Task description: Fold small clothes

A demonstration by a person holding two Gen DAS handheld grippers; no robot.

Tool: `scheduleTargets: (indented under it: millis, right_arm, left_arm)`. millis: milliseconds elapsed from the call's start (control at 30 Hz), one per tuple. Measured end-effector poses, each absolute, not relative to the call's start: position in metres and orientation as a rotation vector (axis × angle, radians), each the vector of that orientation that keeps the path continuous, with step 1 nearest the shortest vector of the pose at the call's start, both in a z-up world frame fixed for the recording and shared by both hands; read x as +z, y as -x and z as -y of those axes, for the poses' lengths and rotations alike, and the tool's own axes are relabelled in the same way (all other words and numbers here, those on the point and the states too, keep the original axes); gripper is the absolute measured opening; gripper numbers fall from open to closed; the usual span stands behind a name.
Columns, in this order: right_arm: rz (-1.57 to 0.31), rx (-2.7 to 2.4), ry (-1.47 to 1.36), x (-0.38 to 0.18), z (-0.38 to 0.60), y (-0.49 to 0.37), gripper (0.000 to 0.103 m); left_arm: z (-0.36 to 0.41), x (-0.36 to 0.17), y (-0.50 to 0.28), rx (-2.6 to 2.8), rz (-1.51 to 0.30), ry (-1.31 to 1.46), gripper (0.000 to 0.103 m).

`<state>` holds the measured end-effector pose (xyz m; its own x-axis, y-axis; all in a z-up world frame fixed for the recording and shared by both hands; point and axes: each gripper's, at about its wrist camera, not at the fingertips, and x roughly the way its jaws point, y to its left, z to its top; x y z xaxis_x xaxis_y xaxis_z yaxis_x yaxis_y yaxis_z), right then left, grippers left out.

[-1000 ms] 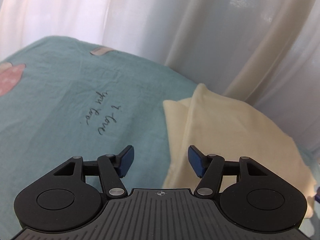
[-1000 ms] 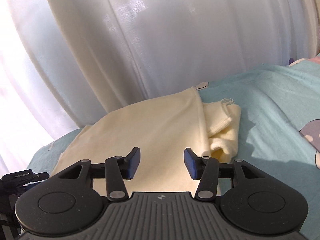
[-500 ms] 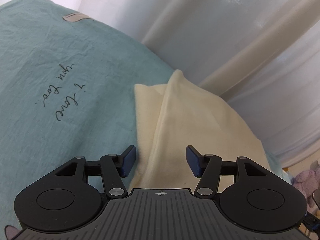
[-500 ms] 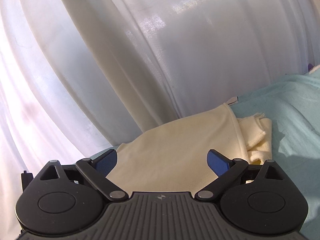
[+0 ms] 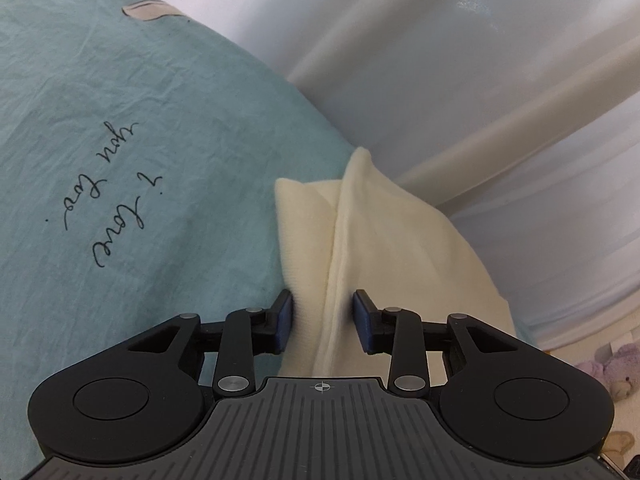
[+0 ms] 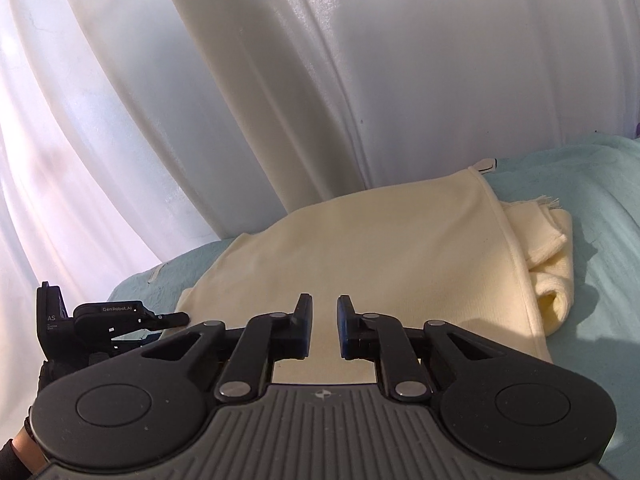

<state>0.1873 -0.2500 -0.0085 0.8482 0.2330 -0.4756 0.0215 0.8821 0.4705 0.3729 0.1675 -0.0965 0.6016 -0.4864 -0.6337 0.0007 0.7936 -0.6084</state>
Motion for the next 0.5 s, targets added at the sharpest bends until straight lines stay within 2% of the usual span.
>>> scheduleTargets:
  millis: [67,167,267,300,333,500]
  right_arm:
    - [-0.555,0.127,-0.450,-0.010,0.244,-0.189,0.012]
    - [-0.559,0.138,-0.447,-0.011,0.240,-0.190,0.012]
    - [-0.580,0.153,-0.466,-0.012,0.238,-0.193,0.012]
    - [-0.587,0.156,-0.467,-0.012,0.237,-0.193,0.012]
    - [-0.595,0.155,-0.462,-0.011,0.236,-0.192,0.013]
    - [-0.587,0.148,-0.460,-0.011,0.240,-0.189,0.014]
  left_arm:
    - [-0.171,-0.095,-0.371,-0.295,-0.868,0.589,0.047]
    - [-0.175,-0.098,-0.376,-0.294,-0.871,0.641,0.047]
    - [-0.171,-0.100,-0.385,-0.304,-0.888,0.646,0.037]
    - [-0.169,-0.101,-0.387,-0.310,-0.903,0.648,0.026]
    - [-0.169,-0.101,-0.389,-0.314,-0.908,0.660,0.022]
    - [-0.169,-0.087,-0.385,-0.321,-0.883,0.694,0.018]
